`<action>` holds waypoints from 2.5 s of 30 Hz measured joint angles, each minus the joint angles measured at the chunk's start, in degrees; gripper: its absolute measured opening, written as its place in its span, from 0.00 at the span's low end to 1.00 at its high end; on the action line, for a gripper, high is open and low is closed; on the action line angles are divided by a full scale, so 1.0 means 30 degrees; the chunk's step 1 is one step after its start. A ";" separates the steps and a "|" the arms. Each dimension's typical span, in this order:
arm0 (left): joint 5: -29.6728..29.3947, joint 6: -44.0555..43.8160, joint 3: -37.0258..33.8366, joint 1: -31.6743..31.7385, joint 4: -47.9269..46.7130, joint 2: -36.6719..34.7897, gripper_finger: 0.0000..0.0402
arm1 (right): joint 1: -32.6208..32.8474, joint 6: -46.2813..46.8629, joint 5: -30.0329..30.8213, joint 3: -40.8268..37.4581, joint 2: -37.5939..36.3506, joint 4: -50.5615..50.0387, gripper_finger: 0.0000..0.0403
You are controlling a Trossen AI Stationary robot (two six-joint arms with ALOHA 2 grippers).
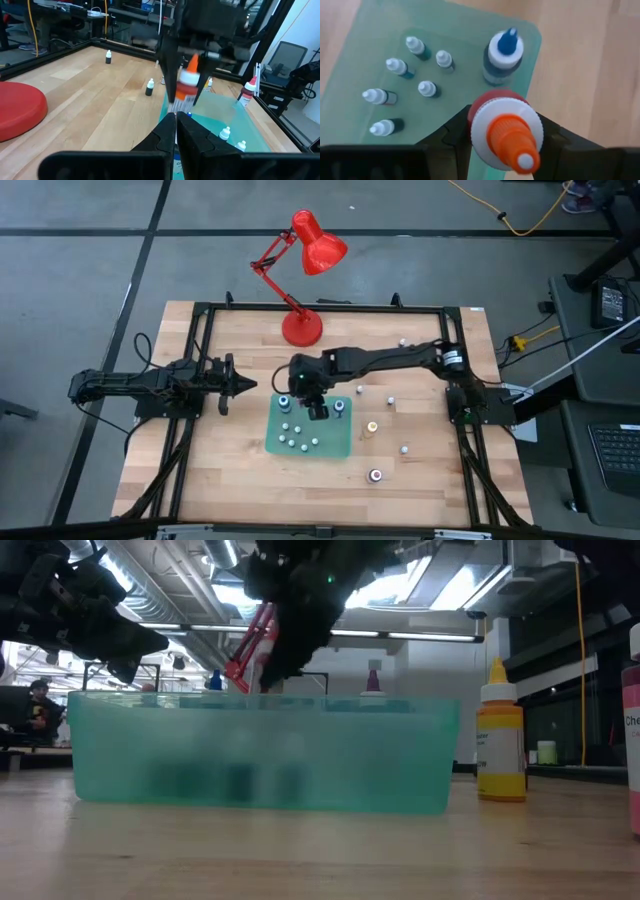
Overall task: Pick & Place food coloring
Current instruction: Put the large orange bottle into the green bin, then put the large pink bottle into the green bin
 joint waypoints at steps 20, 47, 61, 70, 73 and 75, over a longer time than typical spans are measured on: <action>0.0000 0.0003 0.0000 0.0000 0.0000 0.0000 0.02 | 0.0007 0.0418 0.0058 0.0000 0.2256 0.1417 0.38; 0.0000 0.0005 0.0000 0.0000 0.0000 0.0003 0.03 | 0.0019 0.1153 0.2078 -0.0007 0.0808 0.0051 0.52; 0.0000 0.0001 0.0000 0.0000 0.0000 0.0000 0.03 | 0.0436 0.1560 0.5293 -0.0007 -0.3474 -0.4498 0.52; 0.0000 0.0007 0.0000 0.0000 0.0000 0.0000 0.03 | 0.3955 0.3979 0.7526 -0.0007 -0.7654 -0.9867 0.49; 0.0000 0.0007 0.0000 0.0000 0.0007 0.0000 0.03 | 0.5981 0.5944 0.7598 -0.0007 -0.8938 -1.1466 0.48; 0.0000 0.0004 0.0000 0.0000 0.0000 0.0000 0.03 | 0.7647 0.7404 0.7556 -0.0007 -0.9562 -1.2042 0.47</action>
